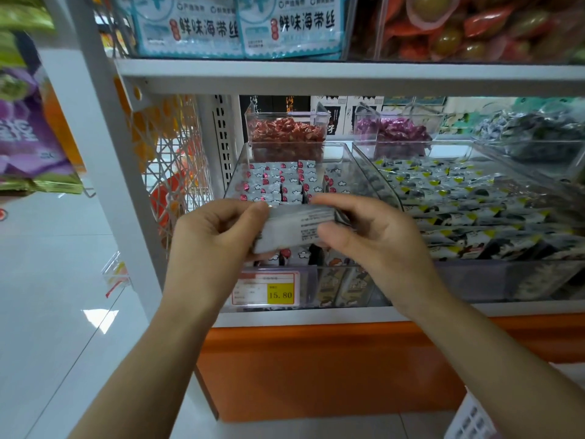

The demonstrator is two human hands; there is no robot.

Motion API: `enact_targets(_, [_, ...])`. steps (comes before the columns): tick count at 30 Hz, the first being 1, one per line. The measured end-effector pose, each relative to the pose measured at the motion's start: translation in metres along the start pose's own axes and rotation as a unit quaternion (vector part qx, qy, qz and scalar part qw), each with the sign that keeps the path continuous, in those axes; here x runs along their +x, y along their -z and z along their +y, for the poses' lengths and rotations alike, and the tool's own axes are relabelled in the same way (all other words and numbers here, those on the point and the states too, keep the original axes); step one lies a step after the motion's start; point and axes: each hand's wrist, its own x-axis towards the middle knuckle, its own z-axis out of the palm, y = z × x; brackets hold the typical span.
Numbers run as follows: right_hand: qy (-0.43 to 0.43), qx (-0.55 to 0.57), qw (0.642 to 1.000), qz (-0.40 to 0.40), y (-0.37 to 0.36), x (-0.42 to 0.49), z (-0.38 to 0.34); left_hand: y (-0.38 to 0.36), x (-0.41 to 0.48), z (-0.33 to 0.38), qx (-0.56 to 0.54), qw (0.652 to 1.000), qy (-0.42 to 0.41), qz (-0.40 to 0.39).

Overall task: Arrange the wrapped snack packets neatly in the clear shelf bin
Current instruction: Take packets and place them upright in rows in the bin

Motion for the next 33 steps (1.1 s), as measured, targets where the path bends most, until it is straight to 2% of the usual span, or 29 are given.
enact_targets(2, [0.005,-0.028,0.999,-0.032,0.0,0.002,-0.002,0.005,0.002,0.004,-0.069,0.996,0.044,-0.018])
enact_targets(4, [0.018,-0.046,0.999,0.013,0.0,0.005,-0.004,0.014,0.007,0.005,-0.065,0.997,0.019,-0.043])
enact_targets(6, [0.018,-0.027,0.996,0.079,0.001,0.01,-0.004,0.027,0.017,-0.001,0.06,0.996,-0.065,-0.013])
enact_targets(8, [0.016,-0.025,0.992,0.126,0.003,0.019,-0.005,0.038,0.027,-0.01,0.244,0.962,-0.125,0.009])
enact_targets(9, [0.018,-0.032,0.989,0.141,0.002,0.024,-0.004,0.041,0.03,-0.017,0.321,0.937,-0.136,-0.011])
enact_targets(12, [0.012,-0.066,0.985,0.156,-0.006,0.041,-0.001,0.038,0.028,-0.033,0.465,0.871,-0.108,-0.114])
enact_targets(15, [0.008,-0.108,0.985,0.135,-0.024,0.06,0.001,0.035,0.025,-0.042,0.507,0.844,-0.093,-0.146])
enact_targets(18, [0.026,-0.191,0.98,0.058,-0.043,0.078,0.002,0.035,0.026,-0.042,0.507,0.841,-0.112,-0.148])
enact_targets(24, [0.042,-0.318,0.943,-0.086,-0.072,0.096,0.012,0.042,0.029,-0.035,0.418,0.89,-0.113,-0.14])
enact_targets(25, [0.043,-0.35,0.929,-0.115,-0.074,0.097,0.014,0.043,0.029,-0.034,0.405,0.897,-0.12,-0.125])
enact_targets(28, [0.07,-0.494,0.842,-0.204,-0.072,0.099,0.018,0.044,0.029,-0.034,0.388,0.909,-0.121,-0.098])
enact_targets(29, [0.073,-0.513,0.825,-0.227,-0.07,0.1,0.018,0.043,0.029,-0.035,0.384,0.911,-0.115,-0.1])
enact_targets(31, [0.058,-0.513,0.818,-0.255,-0.066,0.104,0.016,0.041,0.03,-0.037,0.377,0.914,-0.107,-0.109])
enact_targets(33, [0.047,-0.486,0.831,-0.267,-0.065,0.11,0.012,0.04,0.031,-0.037,0.372,0.916,-0.106,-0.108])
